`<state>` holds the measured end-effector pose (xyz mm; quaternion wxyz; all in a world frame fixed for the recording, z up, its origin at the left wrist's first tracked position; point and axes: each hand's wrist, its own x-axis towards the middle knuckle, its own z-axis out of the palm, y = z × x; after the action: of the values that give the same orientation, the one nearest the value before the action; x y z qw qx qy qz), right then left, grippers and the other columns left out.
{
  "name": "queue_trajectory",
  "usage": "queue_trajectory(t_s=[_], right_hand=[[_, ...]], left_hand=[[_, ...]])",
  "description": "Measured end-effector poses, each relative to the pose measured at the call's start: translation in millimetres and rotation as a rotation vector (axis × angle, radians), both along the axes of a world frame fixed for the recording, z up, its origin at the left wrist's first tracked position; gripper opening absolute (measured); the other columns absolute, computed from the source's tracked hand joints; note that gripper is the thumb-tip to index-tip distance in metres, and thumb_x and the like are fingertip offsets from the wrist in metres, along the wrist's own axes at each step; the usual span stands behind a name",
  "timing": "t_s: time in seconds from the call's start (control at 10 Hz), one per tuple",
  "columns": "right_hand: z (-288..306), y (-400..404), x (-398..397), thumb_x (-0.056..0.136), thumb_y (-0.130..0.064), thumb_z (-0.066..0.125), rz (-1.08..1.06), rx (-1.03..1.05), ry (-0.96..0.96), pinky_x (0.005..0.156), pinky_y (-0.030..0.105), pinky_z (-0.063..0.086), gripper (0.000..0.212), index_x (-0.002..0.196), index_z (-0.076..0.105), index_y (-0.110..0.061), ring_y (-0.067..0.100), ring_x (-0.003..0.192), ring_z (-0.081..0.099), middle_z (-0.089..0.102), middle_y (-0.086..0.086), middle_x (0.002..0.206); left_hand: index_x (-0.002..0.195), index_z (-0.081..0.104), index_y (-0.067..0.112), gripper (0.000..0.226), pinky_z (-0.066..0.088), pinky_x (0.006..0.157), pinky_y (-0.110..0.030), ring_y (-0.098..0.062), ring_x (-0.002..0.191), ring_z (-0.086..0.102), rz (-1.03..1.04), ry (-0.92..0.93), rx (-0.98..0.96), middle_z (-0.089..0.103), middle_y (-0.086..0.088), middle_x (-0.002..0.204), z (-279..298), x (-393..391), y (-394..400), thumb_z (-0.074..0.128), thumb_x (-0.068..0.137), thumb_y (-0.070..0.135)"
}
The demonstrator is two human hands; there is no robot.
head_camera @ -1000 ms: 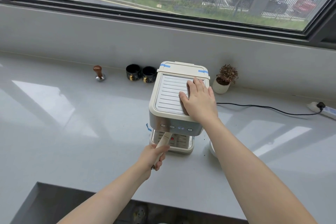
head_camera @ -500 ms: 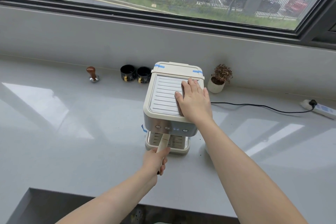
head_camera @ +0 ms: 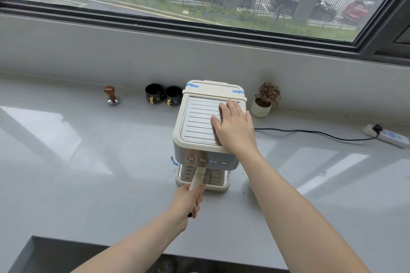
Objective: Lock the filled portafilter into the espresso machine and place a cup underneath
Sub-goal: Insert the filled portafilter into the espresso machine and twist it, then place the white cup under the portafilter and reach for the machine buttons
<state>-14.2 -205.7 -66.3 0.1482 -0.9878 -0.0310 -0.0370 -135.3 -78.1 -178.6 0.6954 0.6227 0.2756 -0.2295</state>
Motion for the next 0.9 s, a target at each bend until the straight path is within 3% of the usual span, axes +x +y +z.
queue_trajectory(t_s=[0.4, 0.7, 0.8, 0.9], right_hand=[[-2.5, -1.0, 0.9, 0.096, -0.05, 0.024, -0.019, 0.026, -0.001, 0.121, 0.042, 0.002, 0.058, 0.149, 0.025, -0.027, 0.013, 0.149, 0.006, 0.016, -0.004, 0.162], [-3.5, -3.9, 3.8, 0.094, -0.048, 0.032, -0.001, 0.064, -0.068, 0.12, 0.042, 0.012, 0.055, 0.143, 0.037, -0.024, 0.016, 0.147, 0.02, 0.029, -0.001, 0.158], [-4.7, -9.2, 0.5, 0.093, -0.033, 0.042, 0.013, 0.187, -0.186, 0.111, 0.038, 0.029, 0.04, 0.127, 0.055, -0.018, 0.021, 0.134, 0.041, 0.05, 0.001, 0.143], [-12.6, -21.5, -12.9, 0.092, -0.016, 0.047, 0.008, 0.492, -0.217, 0.109, 0.033, 0.035, 0.03, 0.116, 0.064, -0.014, 0.017, 0.131, 0.046, 0.059, 0.0, 0.135]], left_hand=[[0.069, 0.046, 0.011, 0.028, 0.023, 0.039, -0.023, -0.016, 0.035, 0.031, 0.112, -0.036, 0.13, 0.043, -0.003, 0.052, -1.4, -4.2, -16.2, 0.062, 0.088, 0.025], [0.082, 0.05, 0.009, 0.02, 0.031, 0.037, -0.022, -0.017, 0.035, 0.034, -0.094, -0.123, 0.182, 0.041, -0.002, 0.053, 0.1, -2.3, -6.0, 0.052, 0.088, 0.028], [0.088, 0.052, 0.004, 0.023, 0.034, 0.037, -0.023, -0.016, 0.035, 0.038, -0.148, -0.135, 0.199, 0.044, -0.002, 0.053, 3.0, -3.0, -3.6, 0.05, 0.089, 0.027], [0.097, 0.053, 0.0, 0.027, 0.036, 0.038, -0.024, -0.016, 0.035, 0.039, -0.164, -0.124, 0.188, 0.046, -0.002, 0.053, 4.8, -4.0, -2.2, 0.051, 0.089, 0.026]])
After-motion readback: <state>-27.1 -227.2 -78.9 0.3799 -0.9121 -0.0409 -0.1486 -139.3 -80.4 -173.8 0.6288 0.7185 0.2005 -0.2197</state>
